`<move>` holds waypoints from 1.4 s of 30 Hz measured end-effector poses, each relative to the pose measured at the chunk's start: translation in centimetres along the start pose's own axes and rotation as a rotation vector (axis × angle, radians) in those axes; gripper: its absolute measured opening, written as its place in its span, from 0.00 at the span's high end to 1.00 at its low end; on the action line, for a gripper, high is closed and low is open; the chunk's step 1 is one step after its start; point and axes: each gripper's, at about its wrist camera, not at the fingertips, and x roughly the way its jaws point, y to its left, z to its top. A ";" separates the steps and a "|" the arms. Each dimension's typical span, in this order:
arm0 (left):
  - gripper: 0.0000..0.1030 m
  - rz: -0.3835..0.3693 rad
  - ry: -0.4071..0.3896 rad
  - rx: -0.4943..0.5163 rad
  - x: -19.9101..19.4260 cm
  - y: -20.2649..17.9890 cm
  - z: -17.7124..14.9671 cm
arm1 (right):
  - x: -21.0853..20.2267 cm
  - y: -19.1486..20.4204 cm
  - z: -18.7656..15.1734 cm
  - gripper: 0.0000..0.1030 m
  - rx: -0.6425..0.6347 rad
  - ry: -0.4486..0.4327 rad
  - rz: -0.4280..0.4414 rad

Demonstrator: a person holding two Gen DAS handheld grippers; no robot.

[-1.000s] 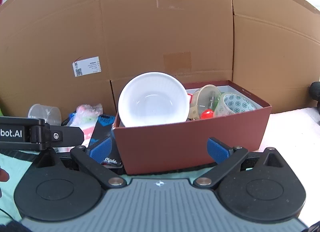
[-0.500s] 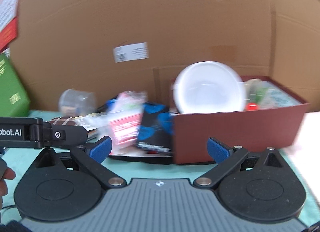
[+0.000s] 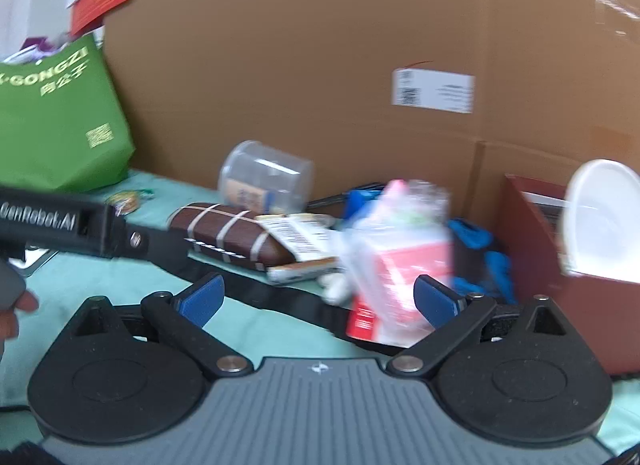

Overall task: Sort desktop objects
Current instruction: 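Move the right gripper back toward the brown striped glasses case, then close the right gripper around the brown striped glasses case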

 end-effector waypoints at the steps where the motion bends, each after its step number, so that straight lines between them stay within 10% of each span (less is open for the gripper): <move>1: 0.00 0.008 0.000 -0.003 0.4 0.5 0.3 | 0.5 0.4 0.1 0.05 -0.005 0.004 0.014; 12: 0.01 -0.007 0.067 -0.087 5.2 5.6 2.2 | 7.2 3.2 1.0 0.20 -0.021 0.078 0.146; 27: 0.10 -0.035 0.069 -0.058 10.2 6.3 4.2 | 14.4 2.3 2.2 0.16 -0.012 0.129 0.149; 42: 0.20 0.061 0.071 -0.101 5.3 7.6 2.9 | 8.7 5.3 0.4 0.31 -0.030 0.150 0.268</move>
